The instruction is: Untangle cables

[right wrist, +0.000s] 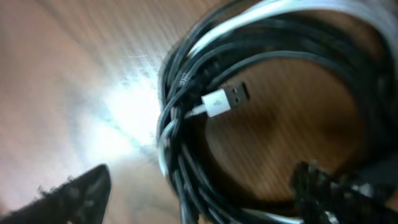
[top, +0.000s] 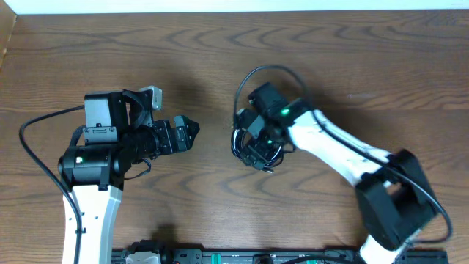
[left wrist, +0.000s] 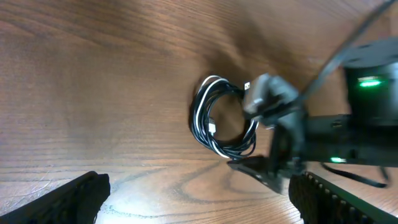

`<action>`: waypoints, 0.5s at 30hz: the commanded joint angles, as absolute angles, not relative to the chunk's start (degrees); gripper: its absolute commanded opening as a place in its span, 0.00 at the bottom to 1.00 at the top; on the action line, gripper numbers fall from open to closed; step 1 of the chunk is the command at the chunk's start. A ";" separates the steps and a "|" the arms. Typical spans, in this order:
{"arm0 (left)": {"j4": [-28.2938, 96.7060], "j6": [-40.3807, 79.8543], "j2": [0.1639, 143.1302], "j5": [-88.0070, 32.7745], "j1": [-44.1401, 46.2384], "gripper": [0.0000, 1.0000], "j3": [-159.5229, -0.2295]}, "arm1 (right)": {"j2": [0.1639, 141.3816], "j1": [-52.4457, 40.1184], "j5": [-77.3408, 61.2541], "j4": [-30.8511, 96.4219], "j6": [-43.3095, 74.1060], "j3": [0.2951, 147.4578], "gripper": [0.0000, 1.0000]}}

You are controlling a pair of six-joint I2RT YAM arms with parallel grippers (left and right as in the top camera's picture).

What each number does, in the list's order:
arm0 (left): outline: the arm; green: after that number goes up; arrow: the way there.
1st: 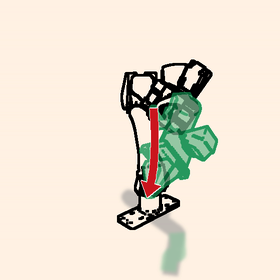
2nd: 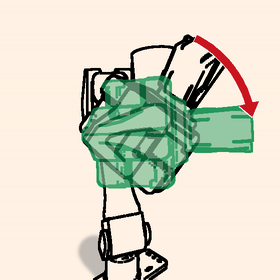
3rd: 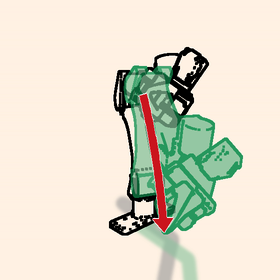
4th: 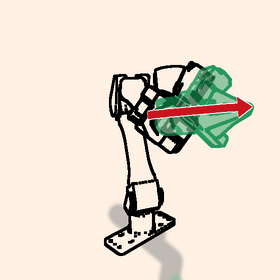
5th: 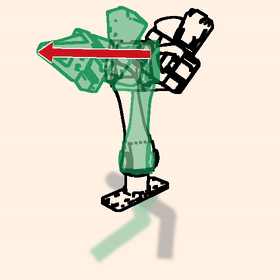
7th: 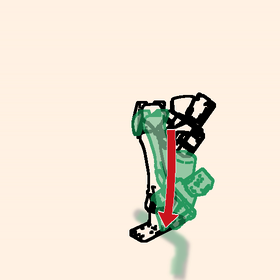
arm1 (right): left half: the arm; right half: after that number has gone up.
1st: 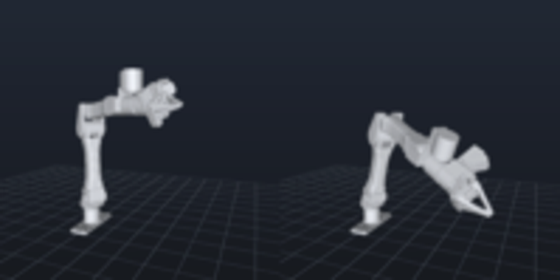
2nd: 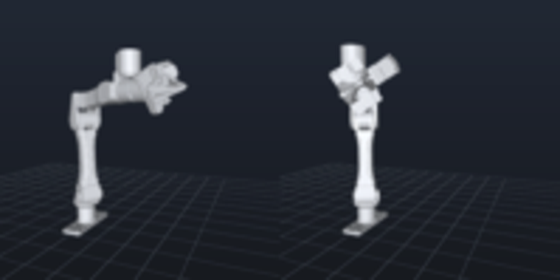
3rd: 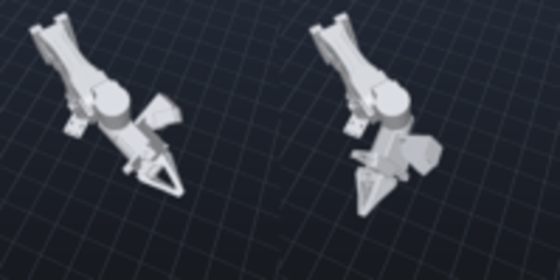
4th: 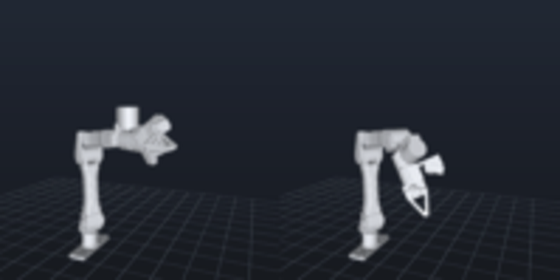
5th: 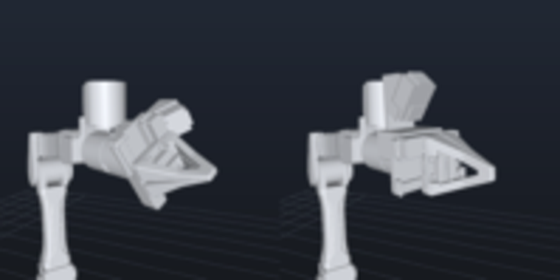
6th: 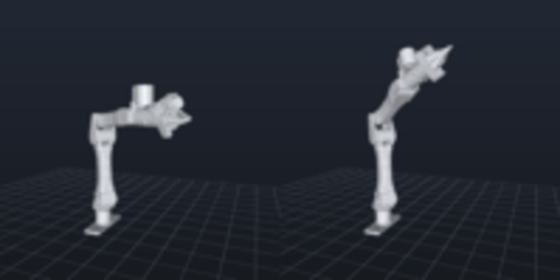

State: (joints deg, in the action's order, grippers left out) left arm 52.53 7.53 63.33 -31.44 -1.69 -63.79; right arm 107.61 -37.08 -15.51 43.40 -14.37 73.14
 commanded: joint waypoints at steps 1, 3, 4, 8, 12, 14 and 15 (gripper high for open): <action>52.25 7.55 63.59 -32.38 -1.52 0.98 -64.75 | 112.01 -37.56 -12.16 42.04 -15.70 73.76 0.84; 51.81 7.55 63.59 -32.38 -1.52 0.98 -64.75 | 113.71 -37.56 -12.19 40.91 -15.70 73.76 0.80; 51.59 7.57 63.61 -32.38 -1.52 0.98 -64.75 | 114.30 -37.56 -12.36 40.45 -15.70 73.76 0.78; 51.18 7.57 63.61 -32.38 -1.52 0.98 -64.75 | 114.80 -37.85 -12.84 39.44 -15.68 73.76 0.72; 50.57 7.57 63.61 -32.36 -1.52 0.98 -64.75 | 114.80 -38.22 -13.04 38.52 -14.59 73.76 0.60; 50.13 7.60 63.61 -32.36 -1.52 0.98 -64.75 | 114.83 -38.33 -13.85 38.37 -14.57 73.76 0.52; 49.89 7.60 63.61 -32.36 -1.52 0.97 -64.75 | 114.80 -38.35 -14.52 38.30 -14.33 73.76 0.47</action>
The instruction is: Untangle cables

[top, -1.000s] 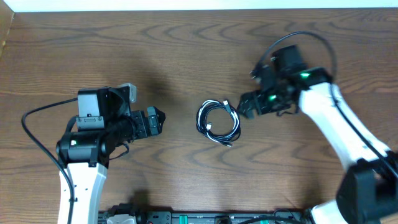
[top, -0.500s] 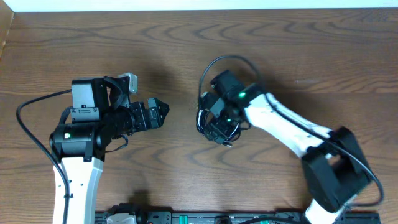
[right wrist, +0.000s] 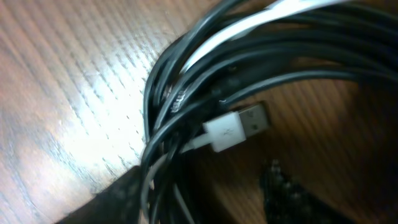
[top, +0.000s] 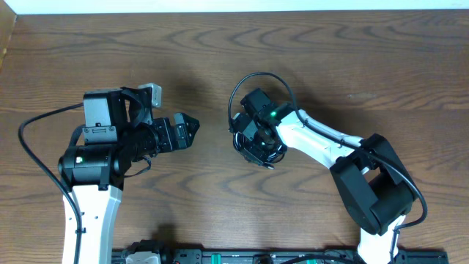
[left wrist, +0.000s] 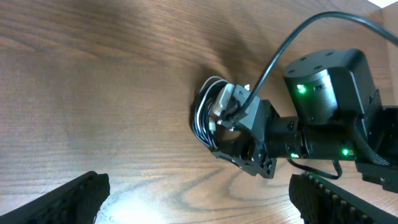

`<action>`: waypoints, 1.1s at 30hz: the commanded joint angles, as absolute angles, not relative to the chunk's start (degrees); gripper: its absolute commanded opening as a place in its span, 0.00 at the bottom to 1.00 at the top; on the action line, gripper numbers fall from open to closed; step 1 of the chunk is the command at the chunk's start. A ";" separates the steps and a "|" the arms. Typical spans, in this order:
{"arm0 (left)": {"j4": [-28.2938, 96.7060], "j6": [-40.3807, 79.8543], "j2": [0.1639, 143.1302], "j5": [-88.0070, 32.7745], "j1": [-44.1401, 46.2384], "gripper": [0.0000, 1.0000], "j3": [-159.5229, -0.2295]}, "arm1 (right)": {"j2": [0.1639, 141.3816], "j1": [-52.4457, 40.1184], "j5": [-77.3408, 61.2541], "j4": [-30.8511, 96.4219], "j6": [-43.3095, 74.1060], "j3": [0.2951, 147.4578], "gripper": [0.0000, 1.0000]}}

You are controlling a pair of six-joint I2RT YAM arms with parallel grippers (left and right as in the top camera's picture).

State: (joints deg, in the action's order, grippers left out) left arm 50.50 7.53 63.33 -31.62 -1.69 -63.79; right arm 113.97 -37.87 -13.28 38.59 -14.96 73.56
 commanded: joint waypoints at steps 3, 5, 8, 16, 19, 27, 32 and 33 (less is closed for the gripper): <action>49.17 7.62 63.61 -32.36 -1.52 0.98 -64.73 | 114.80 -38.46 -16.67 37.50 -11.79 73.76 0.27; 49.19 7.62 63.61 -32.36 -1.52 0.98 -64.73 | 114.78 -38.46 -18.87 36.56 -9.89 73.84 0.09; 49.21 7.62 63.66 -32.36 -1.52 0.98 -64.73 | 114.63 -38.46 -21.87 36.23 -7.07 74.98 0.01; 50.30 7.62 63.92 -32.49 -1.50 0.98 -63.53 | 110.87 -38.20 -22.59 43.51 -5.69 85.89 0.01; 50.46 7.62 64.71 -33.80 -0.49 0.83 -62.63 | 109.06 -38.20 -21.28 45.74 -6.48 90.48 0.01; 43.86 7.60 68.82 -39.86 7.29 0.21 -62.37 | 105.36 -38.20 -17.47 47.03 -6.46 93.34 0.01; 38.65 7.60 73.54 -38.76 12.95 0.24 -62.37 | 101.16 -37.67 -16.69 47.55 -6.46 93.45 0.01; 37.67 7.60 74.67 -38.74 13.74 0.34 -62.37 | 99.85 -37.54 -15.22 47.53 -6.46 93.45 0.01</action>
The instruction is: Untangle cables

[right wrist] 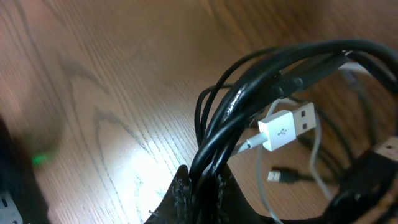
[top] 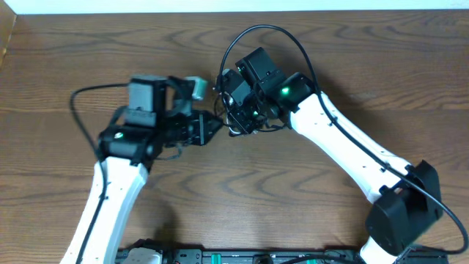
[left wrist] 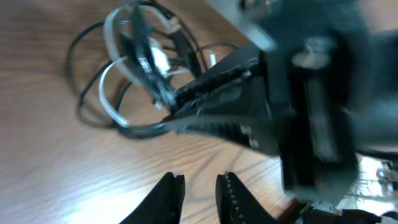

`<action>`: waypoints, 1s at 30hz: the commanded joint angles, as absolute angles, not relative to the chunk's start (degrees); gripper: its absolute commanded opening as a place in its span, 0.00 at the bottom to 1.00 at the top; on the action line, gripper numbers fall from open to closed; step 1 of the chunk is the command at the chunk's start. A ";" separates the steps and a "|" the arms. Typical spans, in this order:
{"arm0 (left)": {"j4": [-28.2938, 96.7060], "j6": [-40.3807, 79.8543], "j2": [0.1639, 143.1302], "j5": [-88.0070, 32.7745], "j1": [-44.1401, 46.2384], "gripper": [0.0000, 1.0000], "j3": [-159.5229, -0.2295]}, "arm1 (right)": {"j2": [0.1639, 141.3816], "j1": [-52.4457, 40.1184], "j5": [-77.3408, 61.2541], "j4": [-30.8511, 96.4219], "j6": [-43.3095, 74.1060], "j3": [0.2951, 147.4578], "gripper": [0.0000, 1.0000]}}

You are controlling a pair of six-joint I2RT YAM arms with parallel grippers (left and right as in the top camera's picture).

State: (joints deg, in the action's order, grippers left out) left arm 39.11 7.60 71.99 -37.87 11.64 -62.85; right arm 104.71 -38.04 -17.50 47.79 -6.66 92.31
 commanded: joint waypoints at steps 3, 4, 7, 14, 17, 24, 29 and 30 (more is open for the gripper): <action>35.79 7.60 77.36 -38.76 15.00 0.59 -62.37 | 96.38 -37.45 -8.47 47.59 -6.11 93.45 0.01; 35.42 7.62 78.37 -38.81 15.22 0.65 -62.37 | 94.56 -37.45 -2.24 47.68 -4.51 93.45 0.01; 35.44 7.62 78.87 -38.83 15.20 0.69 -62.37 | 91.50 -37.43 19.38 48.77 5.98 93.45 0.01; 34.98 7.64 77.28 -38.83 15.20 0.70 -62.48 | 88.77 -37.01 28.40 50.19 14.72 93.41 0.01; 33.80 7.84 76.31 -40.32 15.20 0.70 -62.50 | 89.58 -37.01 11.99 50.15 5.54 93.27 0.08; 31.62 7.84 72.58 -45.01 15.18 0.77 -62.59 | 93.43 -36.64 4.47 53.65 -9.41 93.27 0.74; 31.64 7.81 69.43 -43.18 15.18 0.80 -62.59 | 94.00 -34.39 32.49 56.86 13.26 93.27 0.97; 31.66 7.81 68.97 -42.78 15.18 0.80 -62.59 | 94.00 -33.98 34.35 57.47 14.96 93.27 0.98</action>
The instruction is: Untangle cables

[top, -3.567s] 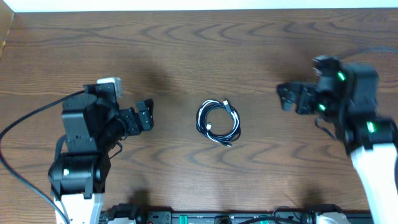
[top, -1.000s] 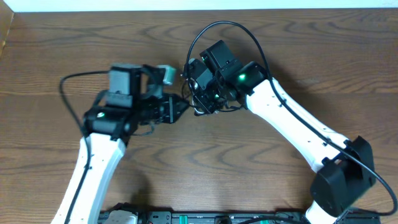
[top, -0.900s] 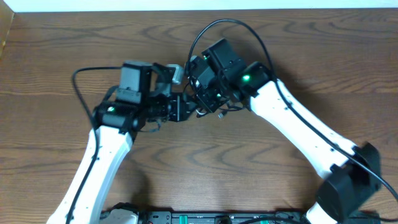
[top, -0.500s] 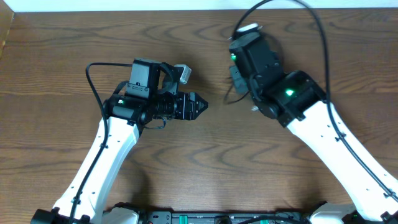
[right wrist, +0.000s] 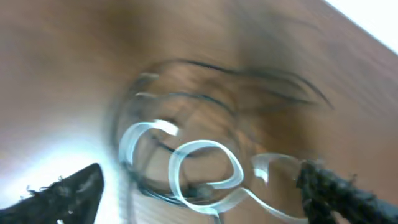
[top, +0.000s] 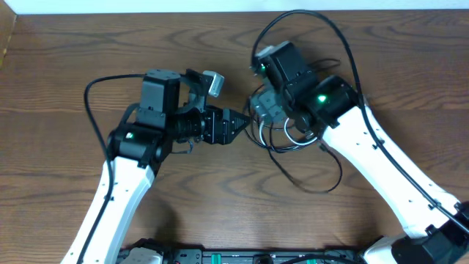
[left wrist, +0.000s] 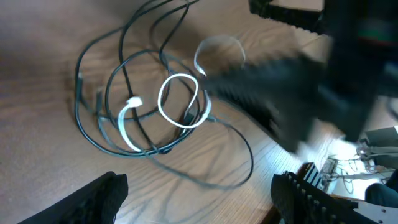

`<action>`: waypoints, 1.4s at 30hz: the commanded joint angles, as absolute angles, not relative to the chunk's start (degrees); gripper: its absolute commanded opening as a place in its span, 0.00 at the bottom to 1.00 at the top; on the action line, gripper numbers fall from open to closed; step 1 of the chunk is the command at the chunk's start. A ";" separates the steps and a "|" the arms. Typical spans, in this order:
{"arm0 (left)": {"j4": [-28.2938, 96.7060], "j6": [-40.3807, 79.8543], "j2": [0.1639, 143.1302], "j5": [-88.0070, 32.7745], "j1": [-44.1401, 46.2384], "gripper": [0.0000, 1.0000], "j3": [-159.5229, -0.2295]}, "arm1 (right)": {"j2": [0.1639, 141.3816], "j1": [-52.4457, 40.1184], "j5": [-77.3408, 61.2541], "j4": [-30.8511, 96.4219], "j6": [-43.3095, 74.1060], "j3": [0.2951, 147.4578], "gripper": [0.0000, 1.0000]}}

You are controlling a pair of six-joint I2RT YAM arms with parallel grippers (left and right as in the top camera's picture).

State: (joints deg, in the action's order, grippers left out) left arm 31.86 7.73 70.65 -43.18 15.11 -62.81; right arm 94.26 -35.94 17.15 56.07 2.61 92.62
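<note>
Black and white cables (top: 297, 152) lie loosely spread on the wooden table, with black loops trailing toward the front right. In the left wrist view a white loop (left wrist: 180, 109) crosses black strands (left wrist: 99, 134). My left gripper (top: 233, 126) (left wrist: 202, 199) is open just left of the tangle, with nothing between its fingers. My right gripper (top: 265, 110) (right wrist: 205, 193) hovers open at the tangle's upper left edge. Its blurred view shows white loops (right wrist: 205, 171) below it.
A black supply cable (top: 315, 18) arcs over the right arm at the back. The left arm's own cable (top: 95, 84) loops out to its left. A dark rail (top: 242, 257) runs along the table's front edge.
My right gripper, then shut on the bunched cables, is now open and further right. The cables lie spread out on the table. My left gripper has opened and shifted right.
The cables lay as one tight coil with my open right gripper over it and my left gripper open far to the left. The right gripper then stood lower round the coil. Later it held the bunch up, the left nearly shut beside it. Now the cables lie loosened.
</note>
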 commanded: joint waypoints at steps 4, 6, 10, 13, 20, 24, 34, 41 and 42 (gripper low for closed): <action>31.75 7.81 68.03 -42.48 15.18 0.80 -62.59 | 94.04 -30.65 35.46 59.22 20.51 92.99 0.98; 32.67 7.84 68.12 -40.32 15.20 0.80 -62.59 | 94.35 -28.21 33.54 59.11 22.98 92.42 0.99; 37.63 7.84 68.34 -31.92 15.20 0.80 -62.59 | 96.57 -23.11 22.90 57.89 23.81 90.37 0.99; 41.50 7.81 68.60 -27.51 15.20 0.80 -62.57 | 99.00 -20.36 13.80 57.23 24.01 87.59 0.99; 44.95 7.60 68.64 -24.75 15.20 0.83 -62.57 | 103.96 -19.09 1.74 63.29 20.08 84.05 0.99; 45.25 7.60 68.69 -24.73 15.20 0.84 -62.57 | 104.66 -19.79 1.74 69.71 21.02 82.83 0.99; 46.48 7.60 68.84 -24.75 15.20 0.84 -62.57 | 104.66 -20.62 -1.58 54.59 33.32 74.70 0.99; 46.48 7.60 68.84 -24.75 15.20 0.84 -62.57 | 104.68 -23.27 -2.57 38.35 48.64 67.18 0.95; 46.46 7.60 68.84 -24.75 15.20 0.84 -62.57 | 104.68 -23.68 -2.57 37.41 49.47 66.78 0.81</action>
State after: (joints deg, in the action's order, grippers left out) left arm 46.28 7.70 68.53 -25.15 15.11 -62.74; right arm 104.97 -22.35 -1.78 39.33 40.38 68.42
